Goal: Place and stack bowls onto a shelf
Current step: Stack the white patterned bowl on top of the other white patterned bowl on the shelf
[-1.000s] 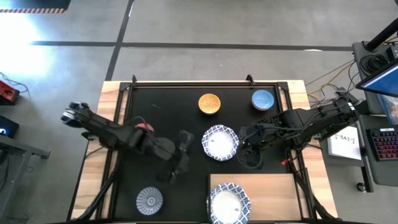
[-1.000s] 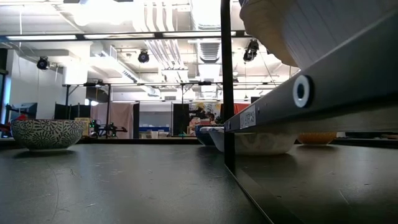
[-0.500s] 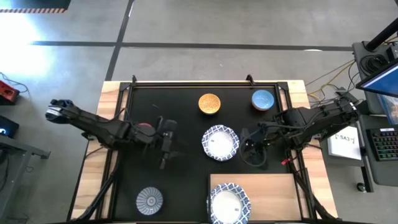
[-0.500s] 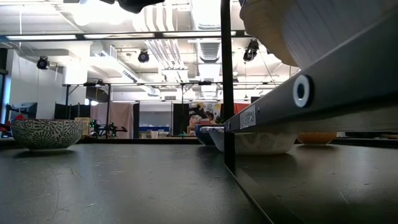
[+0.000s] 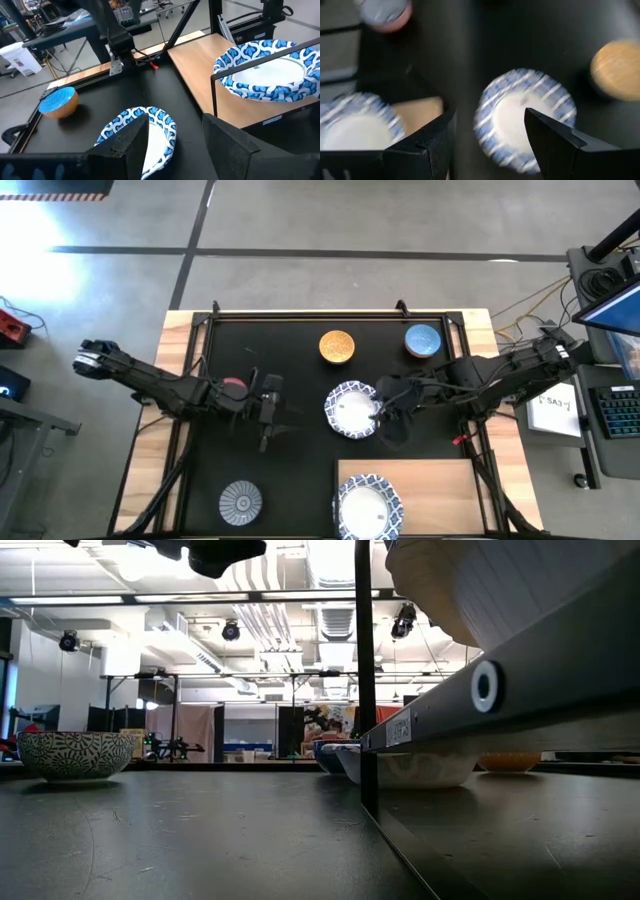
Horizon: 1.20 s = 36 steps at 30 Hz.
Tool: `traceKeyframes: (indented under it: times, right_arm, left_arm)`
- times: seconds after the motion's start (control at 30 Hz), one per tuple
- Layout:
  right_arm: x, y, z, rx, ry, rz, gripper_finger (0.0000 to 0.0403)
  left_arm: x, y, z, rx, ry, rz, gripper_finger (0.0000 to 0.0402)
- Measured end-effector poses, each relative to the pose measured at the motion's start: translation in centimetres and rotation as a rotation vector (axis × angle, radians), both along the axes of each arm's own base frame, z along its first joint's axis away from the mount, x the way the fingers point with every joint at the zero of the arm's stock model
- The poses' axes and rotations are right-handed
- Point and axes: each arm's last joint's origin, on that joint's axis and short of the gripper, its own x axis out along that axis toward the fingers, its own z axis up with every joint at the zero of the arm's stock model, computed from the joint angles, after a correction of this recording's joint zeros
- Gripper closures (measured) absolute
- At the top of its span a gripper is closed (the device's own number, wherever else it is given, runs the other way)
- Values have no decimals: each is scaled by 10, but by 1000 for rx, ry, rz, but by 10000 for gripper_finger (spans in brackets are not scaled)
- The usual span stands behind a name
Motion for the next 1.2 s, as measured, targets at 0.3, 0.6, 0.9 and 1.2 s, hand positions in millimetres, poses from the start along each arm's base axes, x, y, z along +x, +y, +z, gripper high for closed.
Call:
traceKeyframes:
  times: [0.3,0.6,0.9,1.2]
  right_arm:
    - [26,5,-9,6,-73,-75,181]
    - [39,-5,-14,89,41,-154,181]
    - [46,-18,-6,111,9,-195,181]
    - [34,-63,-40,110,292,-517,181]
  left_arm:
    - [0,0,-1,-119,26,37,232]
    - [-1,0,-4,-114,42,41,232]
    - [-1,2,-7,-108,45,64,232]
    - [-1,5,-7,-108,49,75,232]
